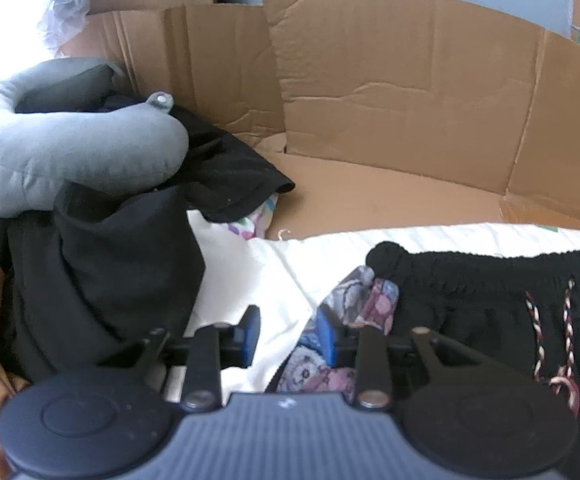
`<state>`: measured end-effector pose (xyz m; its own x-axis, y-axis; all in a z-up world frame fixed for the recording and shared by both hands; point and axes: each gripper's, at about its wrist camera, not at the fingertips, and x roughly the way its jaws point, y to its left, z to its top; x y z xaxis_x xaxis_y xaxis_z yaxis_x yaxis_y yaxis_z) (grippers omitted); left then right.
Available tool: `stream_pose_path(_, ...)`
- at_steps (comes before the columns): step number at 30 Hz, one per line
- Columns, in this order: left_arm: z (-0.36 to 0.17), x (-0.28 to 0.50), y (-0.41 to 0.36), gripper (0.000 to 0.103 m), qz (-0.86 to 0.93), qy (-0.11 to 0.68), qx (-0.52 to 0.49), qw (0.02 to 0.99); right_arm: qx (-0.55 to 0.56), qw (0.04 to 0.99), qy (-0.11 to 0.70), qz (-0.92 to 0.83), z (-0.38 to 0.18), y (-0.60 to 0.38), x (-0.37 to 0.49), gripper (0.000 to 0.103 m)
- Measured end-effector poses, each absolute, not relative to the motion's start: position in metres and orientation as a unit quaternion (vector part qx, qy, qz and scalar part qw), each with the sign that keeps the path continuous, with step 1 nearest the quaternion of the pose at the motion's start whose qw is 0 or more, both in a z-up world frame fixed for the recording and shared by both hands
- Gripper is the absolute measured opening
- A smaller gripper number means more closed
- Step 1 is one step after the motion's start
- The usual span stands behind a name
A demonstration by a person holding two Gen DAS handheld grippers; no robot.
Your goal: Fold clothes
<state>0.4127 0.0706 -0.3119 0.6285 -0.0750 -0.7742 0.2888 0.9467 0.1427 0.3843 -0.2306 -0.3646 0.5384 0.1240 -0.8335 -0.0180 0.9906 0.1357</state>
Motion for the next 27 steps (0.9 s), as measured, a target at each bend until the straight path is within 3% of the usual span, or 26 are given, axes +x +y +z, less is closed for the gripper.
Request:
stream_pose_path(11,-0.310,0.412,0.077,0.033,-0.108,0.416,0.137,0.892,0.056,0.882,0.460,0.087,-0.346,-0.231,0.375,0.047)
stream_pose_path(15,-0.306,0.418,0.087,0.025,-0.105,0.416,0.127,0.895,0.053,0.893,0.443,0.057,-0.340,-0.245,0.382,0.047)
stream_pose_path(27,-0.317,0.426,0.092,0.026,-0.124,0.430,0.131,0.885,0.018,0.879,0.473,0.059,-0.367,-0.228,0.394,0.046)
